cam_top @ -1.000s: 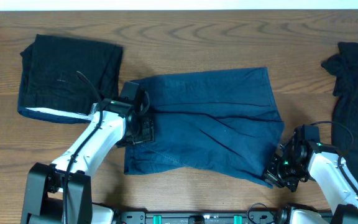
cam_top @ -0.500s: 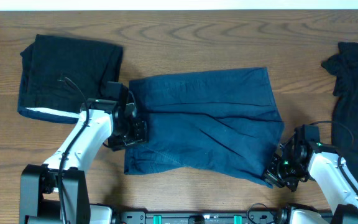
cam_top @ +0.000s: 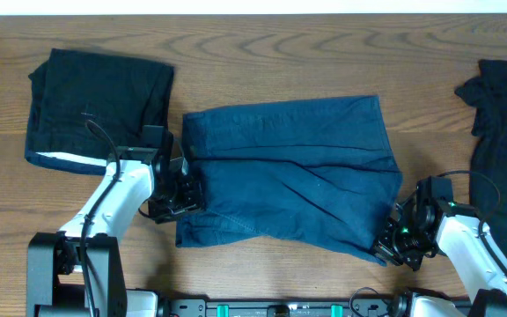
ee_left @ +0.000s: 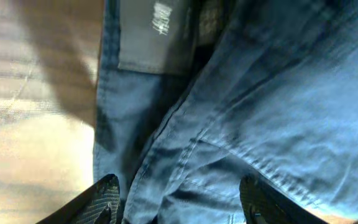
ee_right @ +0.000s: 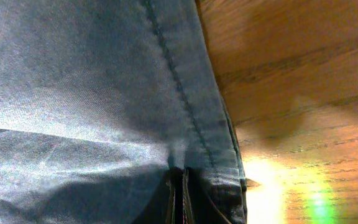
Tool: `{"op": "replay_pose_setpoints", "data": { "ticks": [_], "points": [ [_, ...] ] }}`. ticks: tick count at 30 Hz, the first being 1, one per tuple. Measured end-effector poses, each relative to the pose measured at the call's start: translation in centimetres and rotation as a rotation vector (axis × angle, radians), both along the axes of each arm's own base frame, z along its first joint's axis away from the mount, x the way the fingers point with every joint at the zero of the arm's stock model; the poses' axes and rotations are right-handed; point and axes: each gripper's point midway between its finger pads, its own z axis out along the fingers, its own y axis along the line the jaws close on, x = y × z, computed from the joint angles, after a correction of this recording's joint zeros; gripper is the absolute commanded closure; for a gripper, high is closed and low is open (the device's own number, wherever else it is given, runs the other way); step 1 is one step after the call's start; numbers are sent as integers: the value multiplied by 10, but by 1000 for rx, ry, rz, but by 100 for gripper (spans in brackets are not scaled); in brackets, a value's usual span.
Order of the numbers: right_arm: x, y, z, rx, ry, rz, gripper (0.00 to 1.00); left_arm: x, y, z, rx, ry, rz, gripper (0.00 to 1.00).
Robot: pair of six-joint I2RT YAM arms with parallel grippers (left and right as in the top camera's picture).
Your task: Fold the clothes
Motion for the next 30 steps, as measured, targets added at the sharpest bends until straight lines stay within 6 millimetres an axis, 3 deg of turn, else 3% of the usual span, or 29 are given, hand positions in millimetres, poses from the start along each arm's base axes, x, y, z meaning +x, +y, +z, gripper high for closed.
{"op": "replay_pose_setpoints", "data": {
  "ticks": [8, 16, 23, 30],
  "points": [
    [0, 0, 0, 0, 0, 0, 94, 4, -1, -6, -5, -28, 0, 37],
    [1, 0, 0, -1, -3, 0, 93, -5, -7, -8, -46, -2, 3, 73],
    [1, 0, 0, -1, -6, 0, 93, -6, -13, -6, -83, 6, 8, 89],
    [2, 0, 0, -1, -7, 0, 92, -14, -13, 5, -89, 9, 7, 94]
  ]
}}
